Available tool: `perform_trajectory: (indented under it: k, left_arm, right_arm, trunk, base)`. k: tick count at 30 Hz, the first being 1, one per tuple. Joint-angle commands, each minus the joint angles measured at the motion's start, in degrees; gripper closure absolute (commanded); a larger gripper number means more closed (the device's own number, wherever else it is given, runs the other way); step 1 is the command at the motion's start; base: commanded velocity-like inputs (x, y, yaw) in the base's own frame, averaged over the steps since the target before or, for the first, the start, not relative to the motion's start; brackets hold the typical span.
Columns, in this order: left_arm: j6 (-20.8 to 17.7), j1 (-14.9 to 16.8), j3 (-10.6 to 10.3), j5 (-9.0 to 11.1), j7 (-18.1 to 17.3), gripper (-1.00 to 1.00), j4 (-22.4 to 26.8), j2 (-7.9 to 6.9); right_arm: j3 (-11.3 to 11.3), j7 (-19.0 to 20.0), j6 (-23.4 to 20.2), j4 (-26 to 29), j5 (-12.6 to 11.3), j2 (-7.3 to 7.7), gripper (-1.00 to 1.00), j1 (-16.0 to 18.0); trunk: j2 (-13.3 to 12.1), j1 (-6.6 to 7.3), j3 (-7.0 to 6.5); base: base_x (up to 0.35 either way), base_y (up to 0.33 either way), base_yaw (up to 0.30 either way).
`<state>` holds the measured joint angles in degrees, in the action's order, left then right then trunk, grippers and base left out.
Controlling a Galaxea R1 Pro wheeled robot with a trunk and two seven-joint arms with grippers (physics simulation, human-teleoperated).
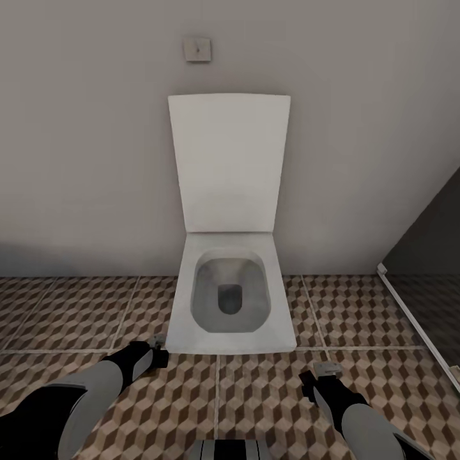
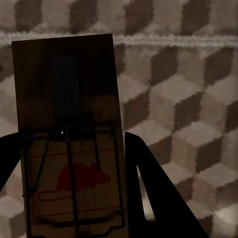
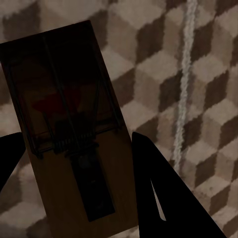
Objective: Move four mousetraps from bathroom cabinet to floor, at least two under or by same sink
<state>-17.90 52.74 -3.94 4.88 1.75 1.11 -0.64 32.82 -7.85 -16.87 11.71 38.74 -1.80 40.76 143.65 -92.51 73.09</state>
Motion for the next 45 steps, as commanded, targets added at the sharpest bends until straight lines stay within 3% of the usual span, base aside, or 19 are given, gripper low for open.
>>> perform_trajectory:
  k: [1,36,45]
  left_arm:
    - [-0.34,0.00,-0.40,0.33,0.09,1.00,0.12,0.00]
    - [-2.54,0.00,-0.19,1.19,-0.65,1.00,-1.02,-1.22]
    - [-2.60,-1.41,-0.19,1.19,-0.68,1.00,-0.95,-1.28]
  right_arm:
    - [0.08,-0.40,-0.27,0.07,0.20,-0.04,1.00,0.02]
    - [-0.55,-0.42,0.52,-0.78,0.46,-0.13,1.00,-0.01]
    - [-0.56,-0.42,0.52,-0.86,0.46,-0.13,1.00,-0.02]
  trunk:
    - [0.02,0.01,0.04]
    - [0.02,0.01,0.04]
    - [0.02,0.01,0.04]
  base:
    - [0.000,0.000,0.000]
    - [0.000,0.000,0.000]
    - [0.000,0.000,0.000]
